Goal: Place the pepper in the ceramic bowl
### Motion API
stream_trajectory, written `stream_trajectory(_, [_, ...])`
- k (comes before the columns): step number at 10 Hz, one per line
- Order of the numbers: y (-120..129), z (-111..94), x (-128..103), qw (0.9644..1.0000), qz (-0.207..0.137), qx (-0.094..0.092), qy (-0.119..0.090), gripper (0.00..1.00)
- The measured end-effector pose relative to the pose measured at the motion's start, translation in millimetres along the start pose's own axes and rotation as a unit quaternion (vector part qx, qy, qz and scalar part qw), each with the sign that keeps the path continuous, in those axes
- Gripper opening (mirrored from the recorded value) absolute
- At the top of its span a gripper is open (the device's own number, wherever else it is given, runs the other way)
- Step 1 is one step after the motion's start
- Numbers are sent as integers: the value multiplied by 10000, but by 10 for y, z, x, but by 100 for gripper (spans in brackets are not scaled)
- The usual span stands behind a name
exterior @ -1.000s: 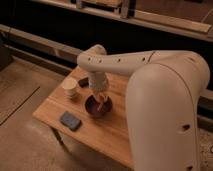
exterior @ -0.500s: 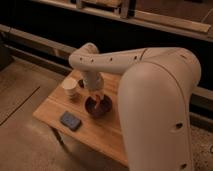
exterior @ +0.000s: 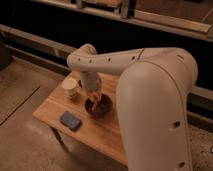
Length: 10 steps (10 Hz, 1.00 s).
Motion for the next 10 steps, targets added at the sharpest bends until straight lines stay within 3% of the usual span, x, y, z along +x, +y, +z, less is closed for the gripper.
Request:
stream_trajectory(5, [-42,-10,-15,10000,28,-29,0,80])
stream_trajectory(7, [-224,-122,-99,9998,57,126,-110,80])
stream_trajectory(10, [-244,-130,-109,9998,57,148,-121,80])
